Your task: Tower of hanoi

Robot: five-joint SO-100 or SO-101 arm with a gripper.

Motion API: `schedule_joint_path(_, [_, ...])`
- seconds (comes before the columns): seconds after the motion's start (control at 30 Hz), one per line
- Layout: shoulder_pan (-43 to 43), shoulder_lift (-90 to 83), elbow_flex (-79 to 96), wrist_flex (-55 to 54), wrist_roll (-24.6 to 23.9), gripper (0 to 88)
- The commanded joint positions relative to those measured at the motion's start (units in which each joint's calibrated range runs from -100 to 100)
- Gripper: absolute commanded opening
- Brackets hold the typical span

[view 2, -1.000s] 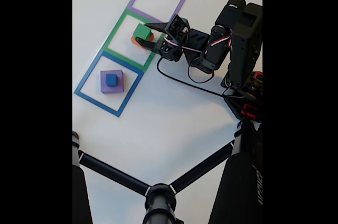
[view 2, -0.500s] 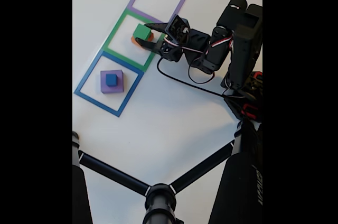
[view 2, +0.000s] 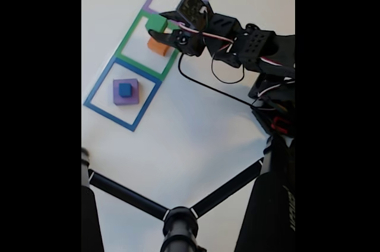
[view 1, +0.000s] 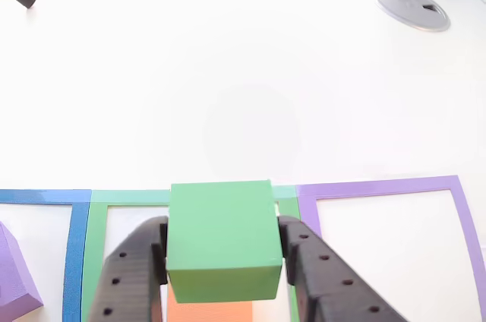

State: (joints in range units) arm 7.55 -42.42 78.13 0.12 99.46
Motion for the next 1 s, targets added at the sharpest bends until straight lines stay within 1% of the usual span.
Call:
schedule_joint_path(0.0, [3.0,-8.08,-17.86,31.78,0.54,6.0])
schedule_joint_path(0.1, [4.44,-9.21,-31.4,48.3,0.54,6.0])
schedule_joint_path(0.23, [7.22,-9.21,-48.95,67.17,0.54,6.2])
schedule_joint_path(0.33, [9.61,-8.97,-58.77,77.69,0.54,6.0])
schedule_joint_path(0.4, [11.63,-8.97,-63.5,82.71,0.54,6.0])
schedule_joint_path(0.53, [16.33,-9.29,-69.68,89.51,0.54,6.0])
schedule_joint_path(0.67, [20.35,-9.7,-73.31,93.4,0.54,6.0])
schedule_joint_path(0.97, [26.39,-10.26,-74.77,94.94,0.54,6.0])
